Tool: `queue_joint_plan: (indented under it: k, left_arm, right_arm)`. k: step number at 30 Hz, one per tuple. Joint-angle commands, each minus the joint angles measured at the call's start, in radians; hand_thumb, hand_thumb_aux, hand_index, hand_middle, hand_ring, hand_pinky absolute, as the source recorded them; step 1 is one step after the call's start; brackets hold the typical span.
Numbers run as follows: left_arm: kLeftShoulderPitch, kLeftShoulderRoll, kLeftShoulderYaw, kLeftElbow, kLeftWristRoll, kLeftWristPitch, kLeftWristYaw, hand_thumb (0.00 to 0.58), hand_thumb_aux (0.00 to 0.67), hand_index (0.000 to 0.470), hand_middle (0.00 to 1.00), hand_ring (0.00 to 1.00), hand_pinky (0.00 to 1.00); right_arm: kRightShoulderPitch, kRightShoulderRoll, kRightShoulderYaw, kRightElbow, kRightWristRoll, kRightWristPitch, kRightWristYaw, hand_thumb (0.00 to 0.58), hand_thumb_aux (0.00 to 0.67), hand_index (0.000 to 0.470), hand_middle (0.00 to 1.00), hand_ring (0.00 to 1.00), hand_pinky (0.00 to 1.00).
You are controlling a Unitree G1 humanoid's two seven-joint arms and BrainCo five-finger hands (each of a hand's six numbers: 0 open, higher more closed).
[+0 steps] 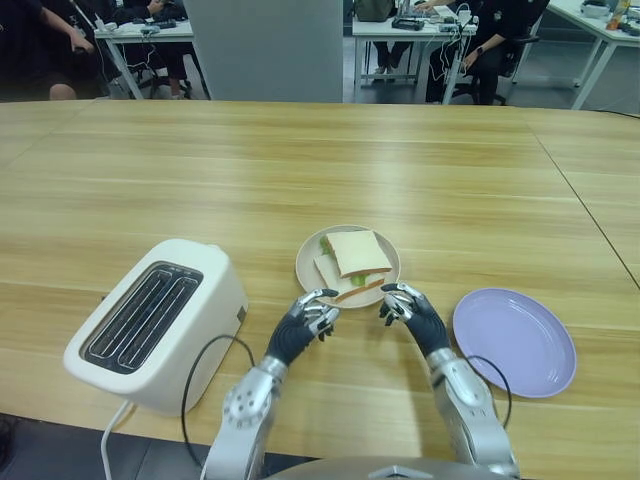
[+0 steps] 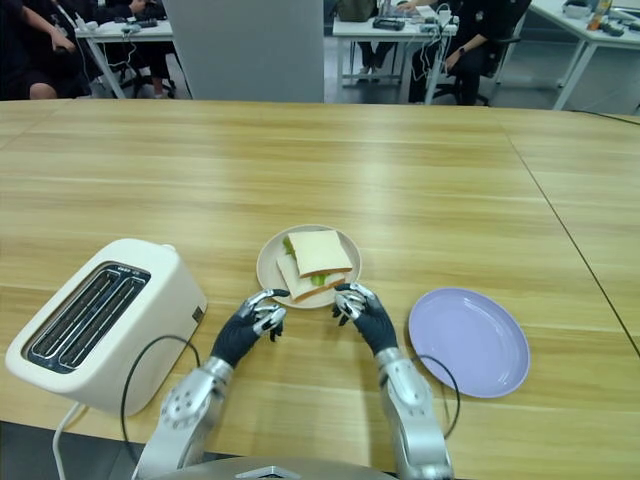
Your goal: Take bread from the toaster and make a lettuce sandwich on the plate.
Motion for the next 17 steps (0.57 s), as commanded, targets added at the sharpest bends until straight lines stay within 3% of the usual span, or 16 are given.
queue_joint_plan:
  k: [1, 2, 3, 4, 5, 17]
  left_arm:
    - [0.109, -0.033, -0.041, -0.138, -0.108, -0.004, 0.006, 0.0, 0.0, 0.0, 0.52, 0.52, 0.52]
    - [0.133, -0.045, -0.047, -0.148, -0.13, -0.006, 0.01, 0.0, 0.0, 0.0, 0.21, 0.21, 0.21]
    - [0.152, -0.057, -0.055, -0.146, -0.131, -0.023, 0.018, 0.0, 0.0, 0.0, 0.21, 0.21, 0.21]
    - [0.163, -0.066, -0.062, -0.141, -0.121, -0.034, 0.028, 0.0, 0.0, 0.0, 0.07, 0.07, 0.07]
    - [0.169, -0.074, -0.067, -0.135, -0.111, -0.036, 0.04, 0.0, 0.0, 0.0, 0.0, 0.0, 0.0]
    - [0.143, -0.088, -0.06, -0.109, 0.139, -0.098, 0.216, 0.0, 0.0, 0.0, 0.0, 0.0, 0.0]
  right_arm:
    - [0.1, -0.014, 0.003, -0.15, 0.023, 0.014, -0.013, 0.0, 0.0, 0.0, 0.0, 0.0, 0.0]
    - [0.12, -0.013, 0.0, -0.168, 0.02, -0.001, -0.021, 0.0, 0.0, 0.0, 0.0, 0.0, 0.0]
    - [0.136, -0.008, -0.005, -0.179, 0.015, -0.013, -0.034, 0.0, 0.0, 0.0, 0.0, 0.0, 0.0]
    - [0.146, -0.006, -0.009, -0.184, 0.008, -0.024, -0.045, 0.0, 0.0, 0.0, 0.0, 0.0, 0.0]
    - [0.148, -0.009, -0.011, -0.183, -0.007, -0.034, -0.054, 0.0, 0.0, 0.0, 0.0, 0.0, 0.0]
    - [0.061, -0.037, -0.041, -0.089, -0.018, -0.059, -0.062, 0.0, 0.0, 0.0, 0.0, 0.0, 0.0]
